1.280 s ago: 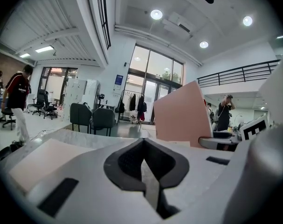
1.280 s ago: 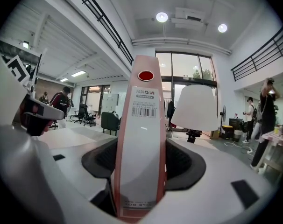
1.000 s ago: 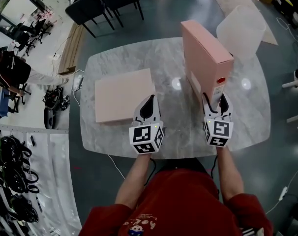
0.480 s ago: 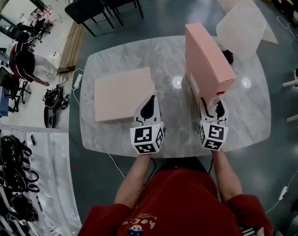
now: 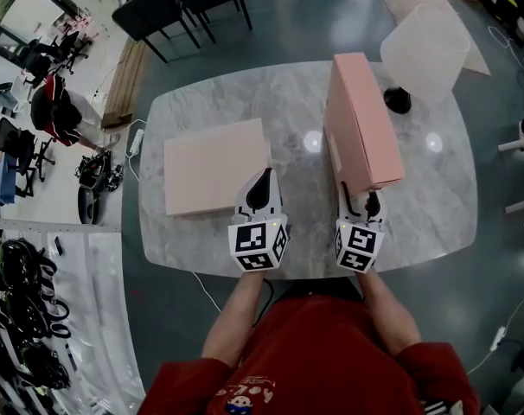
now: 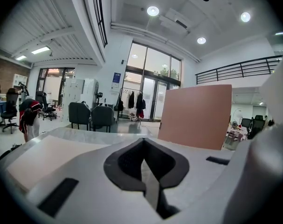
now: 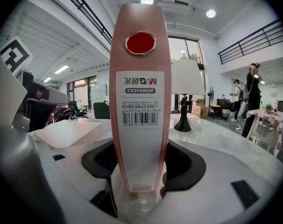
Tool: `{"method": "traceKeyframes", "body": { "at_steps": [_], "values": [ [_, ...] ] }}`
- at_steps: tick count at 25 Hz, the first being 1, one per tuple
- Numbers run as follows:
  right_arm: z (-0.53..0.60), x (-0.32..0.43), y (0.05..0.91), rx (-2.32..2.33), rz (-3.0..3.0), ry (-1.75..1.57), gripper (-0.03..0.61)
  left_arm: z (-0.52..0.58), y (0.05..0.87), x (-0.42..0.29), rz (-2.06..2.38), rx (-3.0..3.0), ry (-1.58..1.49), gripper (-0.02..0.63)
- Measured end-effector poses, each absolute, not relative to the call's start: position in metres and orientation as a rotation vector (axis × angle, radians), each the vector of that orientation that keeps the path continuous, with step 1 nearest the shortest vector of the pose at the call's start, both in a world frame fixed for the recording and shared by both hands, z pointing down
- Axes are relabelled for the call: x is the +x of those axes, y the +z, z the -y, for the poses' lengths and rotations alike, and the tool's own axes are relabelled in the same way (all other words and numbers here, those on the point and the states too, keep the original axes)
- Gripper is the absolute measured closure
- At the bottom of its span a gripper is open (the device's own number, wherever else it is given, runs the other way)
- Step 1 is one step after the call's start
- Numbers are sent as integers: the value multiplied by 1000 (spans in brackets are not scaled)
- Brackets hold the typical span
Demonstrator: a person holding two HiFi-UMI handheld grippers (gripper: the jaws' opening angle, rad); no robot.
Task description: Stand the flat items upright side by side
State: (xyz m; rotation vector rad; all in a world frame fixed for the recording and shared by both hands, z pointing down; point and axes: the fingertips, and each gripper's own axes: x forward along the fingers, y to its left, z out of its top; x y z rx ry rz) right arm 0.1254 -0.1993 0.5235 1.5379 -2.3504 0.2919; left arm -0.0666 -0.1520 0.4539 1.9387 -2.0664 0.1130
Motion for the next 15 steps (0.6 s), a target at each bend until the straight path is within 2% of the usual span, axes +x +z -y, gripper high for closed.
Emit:
{"method": "traceKeyframes", "body": {
  "at_steps": [15],
  "values": [
    [200, 126, 527, 1485, 2392, 356, 255, 155, 458, -66, 2065, 1927, 112, 611]
  ]
}}
